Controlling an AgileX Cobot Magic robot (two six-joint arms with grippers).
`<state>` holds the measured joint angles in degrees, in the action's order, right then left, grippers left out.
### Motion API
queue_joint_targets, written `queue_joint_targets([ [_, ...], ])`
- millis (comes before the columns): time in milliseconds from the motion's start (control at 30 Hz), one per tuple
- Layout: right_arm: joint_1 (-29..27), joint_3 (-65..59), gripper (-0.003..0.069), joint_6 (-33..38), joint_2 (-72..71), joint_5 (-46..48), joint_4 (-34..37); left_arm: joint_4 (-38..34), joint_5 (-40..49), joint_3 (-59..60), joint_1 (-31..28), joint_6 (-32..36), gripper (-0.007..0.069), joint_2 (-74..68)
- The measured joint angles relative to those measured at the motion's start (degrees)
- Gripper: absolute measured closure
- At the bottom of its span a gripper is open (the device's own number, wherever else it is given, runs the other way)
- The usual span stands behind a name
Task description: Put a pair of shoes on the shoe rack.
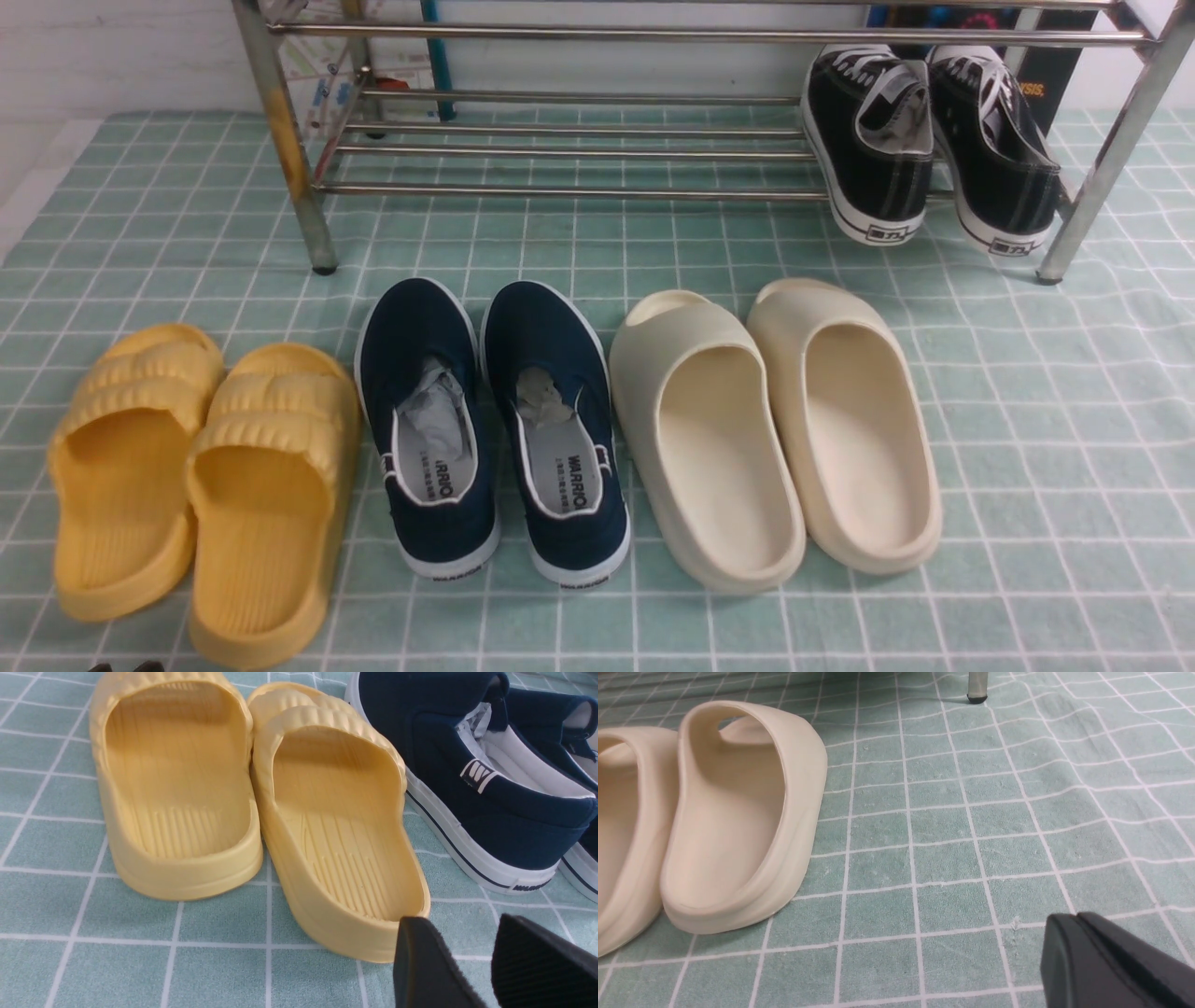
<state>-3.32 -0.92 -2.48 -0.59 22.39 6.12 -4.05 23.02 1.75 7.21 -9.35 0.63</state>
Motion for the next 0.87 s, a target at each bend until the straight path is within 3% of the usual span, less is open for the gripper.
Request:
queue_joint_targets([
  [867,0.0,0.04,0.0601,0.0,0.0,0.06,0.0,0.0,0.0,0.0,0.0,0.0,0.0386,0.0],
])
